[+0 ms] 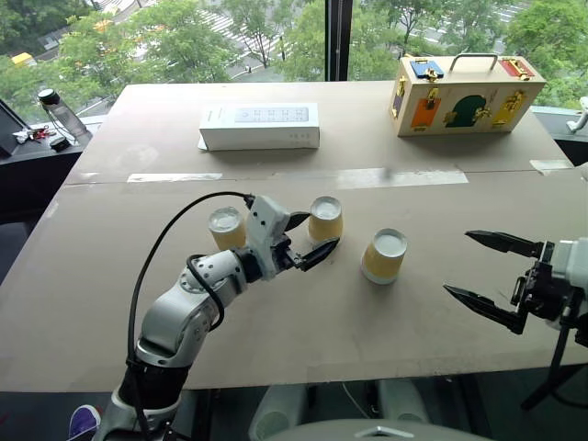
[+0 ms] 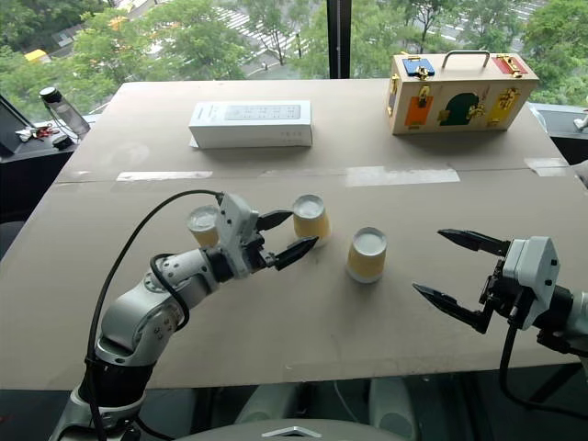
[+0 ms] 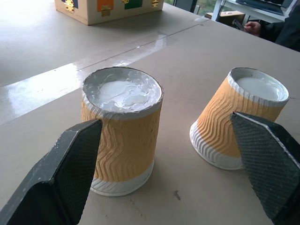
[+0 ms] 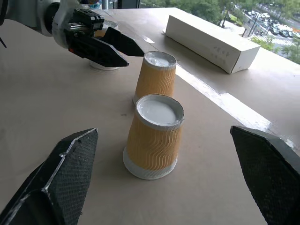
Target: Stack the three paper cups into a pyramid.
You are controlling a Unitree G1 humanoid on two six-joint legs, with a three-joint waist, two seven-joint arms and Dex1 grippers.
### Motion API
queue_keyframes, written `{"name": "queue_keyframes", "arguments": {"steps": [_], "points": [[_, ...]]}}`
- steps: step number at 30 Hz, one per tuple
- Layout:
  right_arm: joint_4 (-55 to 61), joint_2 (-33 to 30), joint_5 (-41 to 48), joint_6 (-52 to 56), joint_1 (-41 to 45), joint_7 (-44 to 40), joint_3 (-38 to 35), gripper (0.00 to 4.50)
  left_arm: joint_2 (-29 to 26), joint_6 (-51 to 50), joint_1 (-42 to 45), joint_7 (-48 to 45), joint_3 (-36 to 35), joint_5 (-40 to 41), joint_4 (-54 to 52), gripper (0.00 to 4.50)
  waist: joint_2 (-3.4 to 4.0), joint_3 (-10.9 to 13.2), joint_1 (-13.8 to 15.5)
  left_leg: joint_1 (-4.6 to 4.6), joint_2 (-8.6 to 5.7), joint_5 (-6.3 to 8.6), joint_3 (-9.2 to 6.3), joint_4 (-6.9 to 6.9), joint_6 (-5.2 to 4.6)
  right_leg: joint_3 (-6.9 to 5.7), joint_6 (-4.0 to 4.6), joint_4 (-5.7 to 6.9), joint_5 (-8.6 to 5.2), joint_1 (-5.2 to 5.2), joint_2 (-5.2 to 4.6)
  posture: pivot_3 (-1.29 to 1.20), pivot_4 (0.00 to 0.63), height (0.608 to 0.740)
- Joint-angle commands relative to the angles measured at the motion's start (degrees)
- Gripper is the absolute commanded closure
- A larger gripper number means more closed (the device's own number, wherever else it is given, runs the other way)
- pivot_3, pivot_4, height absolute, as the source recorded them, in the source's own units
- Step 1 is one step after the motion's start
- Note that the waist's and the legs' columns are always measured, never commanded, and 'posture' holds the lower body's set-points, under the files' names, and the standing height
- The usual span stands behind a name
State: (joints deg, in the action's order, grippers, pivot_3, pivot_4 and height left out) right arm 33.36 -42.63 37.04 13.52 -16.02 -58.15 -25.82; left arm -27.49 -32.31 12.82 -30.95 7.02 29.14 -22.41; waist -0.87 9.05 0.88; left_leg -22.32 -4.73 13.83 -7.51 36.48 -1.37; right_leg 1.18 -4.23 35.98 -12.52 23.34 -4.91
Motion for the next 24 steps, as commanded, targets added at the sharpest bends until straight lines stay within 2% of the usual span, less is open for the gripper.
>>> {"name": "queue_keyframes", "arguments": {"steps": [1, 6, 13, 23, 24], "points": [[0.9, 0.7, 1.3, -1.0, -1.2, 0.3, -2.5, 0.03, 1.8, 1.6, 4.0, -0.1, 1.1, -2.9, 3.0, 0.0, 0.0, 0.0, 0.0, 0.0, 0.0, 0.0, 0.0, 0.01, 0.0, 0.0, -0.01, 0.0, 0.0, -0.01, 0.0, 0.0, 0.15, 0.74], [0.8, 1.0, 4.0, -0.6, -1.7, -0.1, -3.7, 0.03, 2.8, 1.4, 7.1, -0.2, 1.4, -5.8, 6.0, 0.0, -0.01, 0.0, -0.1, -0.02, -0.01, -0.01, -0.01, 0.05, 0.01, 0.0, -0.02, 0.0, 0.01, -0.01, 0.0, 0.0, 0.15, 0.74], [4.1, 0.6, 3.4, 0.2, -1.4, 2.2, -2.4, 0.03, 5.4, 2.3, 11.0, -0.5, 2.0, -8.6, 11.2, 0.0, -0.01, 0.0, 0.1, -0.03, -0.01, -0.06, -0.01, 0.07, 0.09, 0.0, -0.04, 0.0, 0.02, 0.0, -0.01, 0.0, 0.15, 0.74], [6.3, -0.5, 4.1, 2.7, -0.5, 4.8, -2.4, 0.03, 10.0, 4.4, 12.7, 0.4, 2.6, -12.7, 16.0, 0.0, -0.03, 0.0, 0.1, -0.08, -0.03, -0.13, 0.0, 0.15, 0.22, 0.01, -0.07, 0.0, 0.04, 0.0, -0.02, 0.0, 0.15, 0.74], [6.5, -0.5, 4.1, 2.7, -0.7, 4.7, -2.7, 0.0, 10.3, 4.8, 12.6, 0.3, 2.2, -12.7, 16.0, 0.53, -0.03, 0.0, 0.0, -0.09, -0.03, -0.13, -0.01, 0.17, 0.22, 0.0, -0.08, 0.0, 0.04, 0.0, -0.01, 0.0, 0.15, 0.74]]}}
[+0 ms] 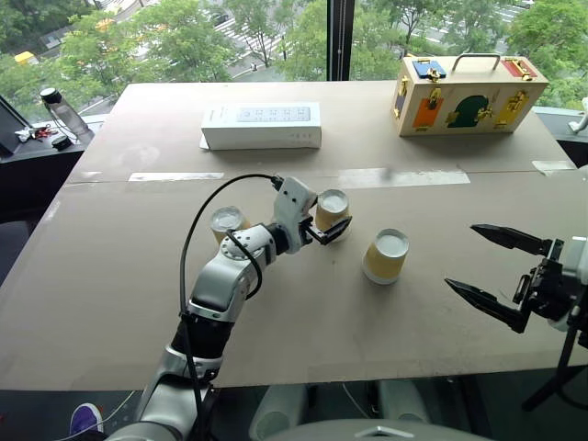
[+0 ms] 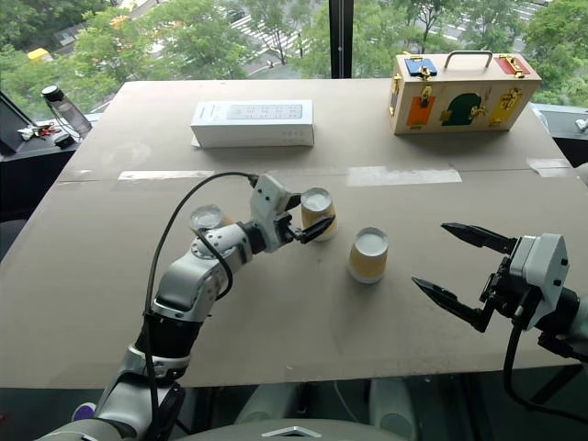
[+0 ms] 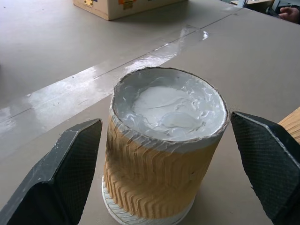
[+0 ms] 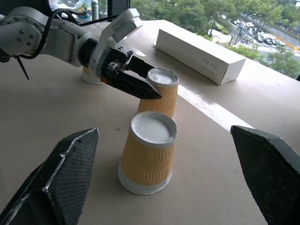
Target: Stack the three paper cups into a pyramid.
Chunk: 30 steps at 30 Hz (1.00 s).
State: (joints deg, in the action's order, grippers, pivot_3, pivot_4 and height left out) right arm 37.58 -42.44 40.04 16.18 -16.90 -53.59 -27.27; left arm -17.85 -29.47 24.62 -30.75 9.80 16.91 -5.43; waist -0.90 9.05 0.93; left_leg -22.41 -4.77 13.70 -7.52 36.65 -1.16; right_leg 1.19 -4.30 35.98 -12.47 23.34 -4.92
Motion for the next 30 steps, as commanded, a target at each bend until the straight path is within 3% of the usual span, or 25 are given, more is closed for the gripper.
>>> {"name": "queue_keyframes", "arguments": {"steps": [1, 3, 7, 11, 16, 30], "points": [[2.4, -0.8, 1.1, -0.2, -0.1, -0.1, -1.4, 0.0, 0.6, 2.9, 0.7, -0.5, -0.8, -0.5, -1.2, 0.81, 0.0, 0.0, 0.0, -0.01, 0.0, 0.01, -0.01, 0.02, -0.02, 0.0, 0.0, 0.0, 0.0, 0.0, 0.0, 0.0, 0.15, 0.74], [2.4, -0.8, 1.0, -0.6, -0.3, -0.4, -1.5, 0.0, 0.1, 4.0, 0.4, -1.8, -0.8, -0.5, -1.8, 1.67, 0.0, 0.0, 0.0, -0.02, 0.0, 0.04, -0.01, 0.05, -0.07, -0.01, -0.01, 0.01, 0.01, 0.0, 0.0, 0.0, 0.15, 0.74], [2.4, -0.5, 1.1, -1.2, -1.0, -0.8, -1.5, 0.0, -1.4, 4.1, -0.9, -5.4, -3.2, 3.1, -5.2, 1.67, 0.0, 0.0, -0.1, -0.02, 0.0, 0.04, 0.0, 0.08, -0.07, -0.01, -0.02, 0.01, 0.01, 0.0, 0.0, 0.0, 0.15, 0.74], [1.6, 0.0, 0.8, -2.3, -1.8, -2.1, -1.0, 0.0, -8.4, -1.0, -5.7, -15.7, -5.3, 11.7, -13.8, 1.67, 0.02, 0.0, -0.3, -0.02, 0.03, 0.03, 0.02, 0.07, -0.05, 0.03, -0.02, 0.02, 0.01, 0.02, 0.01, 0.0, 0.15, 0.74], [1.0, 0.4, 0.4, -3.3, -2.5, -3.4, 0.0, 0.0, -13.4, 0.3, -8.7, -21.1, -4.8, 12.6, -15.2, 1.67, 0.03, 0.0, 0.2, -0.02, 0.01, 0.13, -0.03, 0.11, -0.22, -0.02, -0.02, 0.02, 0.01, -0.01, -0.01, 0.0, 0.15, 0.74], [-0.5, 0.4, -0.2, -6.5, -6.4, -7.0, -2.2, 0.0, -10.2, 7.8, -7.4, -20.4, 0.8, 4.2, -8.7, 1.67, 0.02, 0.0, 0.0, 0.01, 0.0, 0.14, -0.03, 0.18, -0.24, -0.03, -0.03, 0.02, 0.02, -0.1, -0.02, 0.0, 0.15, 0.74]]}}
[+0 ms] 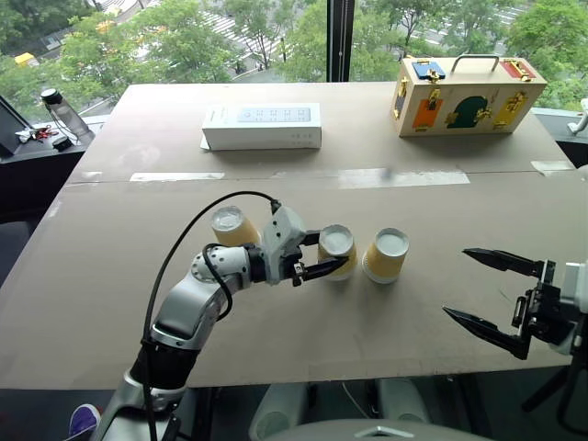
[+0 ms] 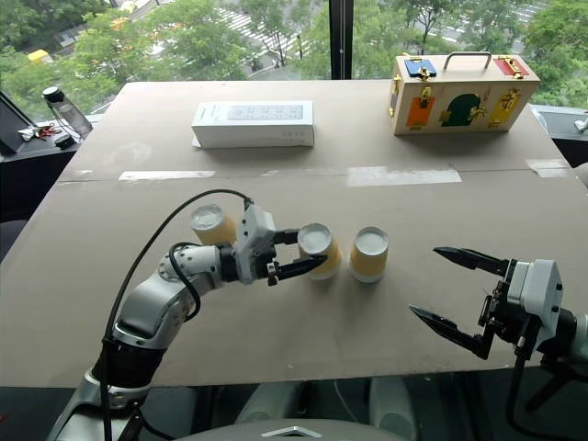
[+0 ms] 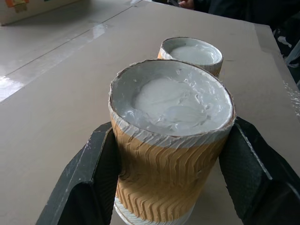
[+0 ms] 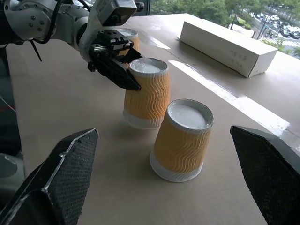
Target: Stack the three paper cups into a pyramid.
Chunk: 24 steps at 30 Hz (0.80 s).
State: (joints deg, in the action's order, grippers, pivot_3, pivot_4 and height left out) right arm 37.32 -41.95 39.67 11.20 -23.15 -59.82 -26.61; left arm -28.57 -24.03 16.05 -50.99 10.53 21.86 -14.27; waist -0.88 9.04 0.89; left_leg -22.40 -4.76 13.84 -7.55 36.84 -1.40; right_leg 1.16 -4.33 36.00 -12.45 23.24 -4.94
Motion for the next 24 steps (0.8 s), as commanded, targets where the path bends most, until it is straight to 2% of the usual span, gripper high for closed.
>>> {"name": "queue_keyframes", "arguments": {"steps": [1, 5, 10, 13, 17, 24], "points": [[-0.8, -0.1, 0.0, -1.7, -0.3, -0.8, -3.3, 0.0, 0.7, 2.9, 1.2, -0.2, 0.1, -1.1, 0.7, 1.67, 0.0, 0.0, 0.0, 0.0, 0.0, 0.0, 0.01, 0.0, 0.0, 0.0, 0.0, 0.0, 0.0, 0.0, 0.0, 0.0, 0.15, 0.74], [-3.2, 0.6, -0.5, -2.7, 0.7, 0.1, -3.9, 0.0, 1.6, 4.8, 1.1, -0.6, 0.5, -2.1, 3.0, 1.67, 0.0, 0.0, 0.0, 0.0, 0.0, 0.0, 0.01, 0.0, 0.0, 0.0, 0.0, 0.0, 0.0, 0.0, 0.0, 0.0, 0.15, 0.74], [-9.4, -5.0, 1.5, -0.6, 3.6, -5.0, -5.4, 0.0, 3.4, 5.3, 2.6, -0.8, 0.8, -2.2, 5.1, 1.67, 0.0, 0.0, 0.0, 0.0, -0.02, 0.0, 0.03, 0.06, -0.01, 0.01, -0.02, 0.0, 0.01, -0.02, -0.01, 0.0, 0.15, 0.74], [-11.9, -9.5, 6.2, 4.2, 7.4, -7.7, -6.2, 0.0, 3.7, 5.3, 2.7, -1.6, 0.7, -2.0, 5.4, 1.67, 0.01, 0.0, -0.2, 0.0, -0.02, 0.01, 0.05, 0.07, -0.02, 0.03, -0.03, 0.0, 0.02, -0.02, -0.01, 0.0, 0.15, 0.74], [-18.7, -14.1, 7.6, 3.9, 14.9, -15.0, -5.6, 0.0, 4.3, 5.1, 2.9, -2.5, 0.7, -1.6, 5.8, 1.67, 0.01, 0.0, -0.1, 0.01, 0.0, 0.02, 0.07, 0.07, -0.04, 0.03, -0.03, 0.0, 0.02, -0.02, 0.0, 0.0, 0.15, 0.74], [-25.0, -17.5, 9.3, 5.9, 19.2, -25.0, -5.6, 0.0, 4.4, 5.1, 3.4, -3.1, 0.6, -1.9, 6.1, 1.67, 0.0, 0.0, 0.0, -0.08, -0.02, 0.04, 0.01, 0.13, -0.08, -0.06, -0.03, -0.05, 0.02, -0.03, -0.04, 0.0, 0.15, 0.74]]}}
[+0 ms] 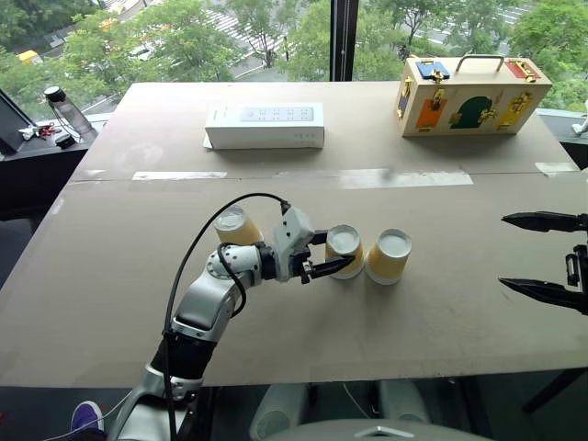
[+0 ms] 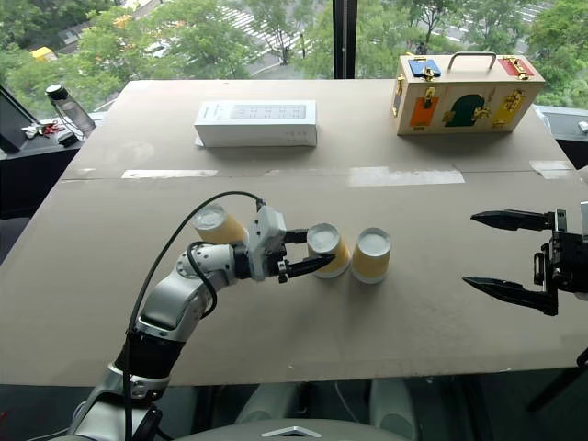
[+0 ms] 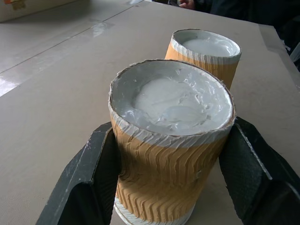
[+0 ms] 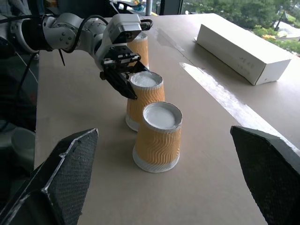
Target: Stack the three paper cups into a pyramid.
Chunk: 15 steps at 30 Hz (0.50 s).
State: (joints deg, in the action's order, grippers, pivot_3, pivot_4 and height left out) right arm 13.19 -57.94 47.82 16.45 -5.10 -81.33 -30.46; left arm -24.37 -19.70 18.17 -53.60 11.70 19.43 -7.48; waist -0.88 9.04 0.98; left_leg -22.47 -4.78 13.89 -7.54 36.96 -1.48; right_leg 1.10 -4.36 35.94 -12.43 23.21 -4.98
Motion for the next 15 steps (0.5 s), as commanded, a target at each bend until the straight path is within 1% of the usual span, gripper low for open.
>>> {"name": "queue_keyframes", "arguments": {"steps": [1, 6, 7, 8, 9, 10, 11, 13, 15], "points": [[-1.3, -1.6, 0.9, 0.5, 1.4, -4.2, -1.7, 0.0, 0.3, 0.7, 1.5, -0.4, -0.6, 0.5, -0.5, 1.67, 0.0, 0.0, -0.1, 0.0, 0.0, 0.0, 0.02, 0.01, -0.01, 0.02, 0.0, 0.0, 0.0, 0.0, -0.01, 0.0, 0.15, 0.74], [-1.4, -0.8, -0.1, 0.2, 1.4, -5.3, -1.3, 0.0, 0.7, 0.4, 2.2, -0.4, -0.5, 0.7, 0.0, 1.67, 0.01, 0.0, -0.1, 0.0, 0.0, 0.01, 0.01, 0.08, -0.02, 0.02, -0.02, 0.03, 0.01, -0.01, 0.0, 0.0, 0.15, 0.74], [-1.3, -0.6, -0.3, 0.1, 1.2, -5.3, -1.3, 0.0, 0.7, 0.6, 2.4, -0.8, -0.4, 0.8, 0.1, 1.03, 0.01, 0.0, -0.1, 0.0, 0.0, 0.02, 0.02, 0.08, -0.02, 0.02, -0.03, 0.03, 0.01, -0.01, 0.0, 0.0, 0.15, 0.74], [-0.9, -0.3, -0.4, 0.1, 0.8, -5.2, -1.4, 0.0, 0.5, 0.7, 2.5, -1.3, -0.4, 1.0, -0.1, 1.02, 0.01, 0.0, -0.1, 0.0, 0.0, 0.02, 0.02, 0.08, -0.02, 0.03, -0.03, 0.03, 0.01, -0.01, 0.0, 0.0, 0.15, 0.74], [-0.6, -0.1, -0.4, 0.2, 0.6, -5.1, -1.4, 0.0, 0.5, 0.8, 2.5, -1.7, -0.4, 1.2, -0.1, 0.89, 0.01, 0.0, -0.1, 0.0, 0.0, 0.02, 0.02, 0.09, -0.02, 0.02, -0.03, 0.03, 0.02, -0.01, 0.0, 0.0, 0.15, 0.74], [-0.5, 0.0, -0.5, 0.1, 0.4, -5.1, -1.5, 0.0, 0.5, 0.6, 2.6, -1.7, -0.5, 1.1, -0.1, 0.37, 0.01, 0.0, -0.1, -0.01, 0.0, 0.02, 0.01, 0.09, -0.02, 0.02, -0.03, 0.03, 0.02, 0.0, 0.0, 0.0, 0.15, 0.74], [-0.4, 0.1, -0.5, 0.1, 0.2, -5.2, -1.6, 0.0, 0.5, 0.3, 2.6, -1.6, -0.6, 1.2, -0.2, 0.05, 0.01, 0.0, -0.1, -0.01, 0.0, 0.02, 0.01, 0.09, -0.02, 0.02, -0.03, 0.03, 0.02, 0.0, 0.0, 0.0, 0.15, 0.74], [0.1, 0.5, -0.3, 0.3, -0.3, -4.9, -2.0, 0.0, 0.2, -1.4, 2.4, -1.2, -1.8, 2.2, -1.3, 0.05, 0.0, 0.0, -0.1, -0.02, 0.0, 0.02, 0.02, 0.09, -0.02, 0.03, -0.03, 0.02, 0.02, 0.0, -0.01, 0.0, 0.15, 0.74], [1.1, 1.0, 0.0, 0.4, -1.0, -4.3, -2.2, 0.0, -1.9, -3.2, 0.7, -1.6, -3.8, 4.0, -4.1, 0.05, 0.01, 0.0, -0.1, -0.03, 0.0, 0.02, 0.0, 0.11, -0.03, 0.03, -0.03, 0.03, 0.02, 0.0, -0.01, 0.0, 0.15, 0.74]]}}
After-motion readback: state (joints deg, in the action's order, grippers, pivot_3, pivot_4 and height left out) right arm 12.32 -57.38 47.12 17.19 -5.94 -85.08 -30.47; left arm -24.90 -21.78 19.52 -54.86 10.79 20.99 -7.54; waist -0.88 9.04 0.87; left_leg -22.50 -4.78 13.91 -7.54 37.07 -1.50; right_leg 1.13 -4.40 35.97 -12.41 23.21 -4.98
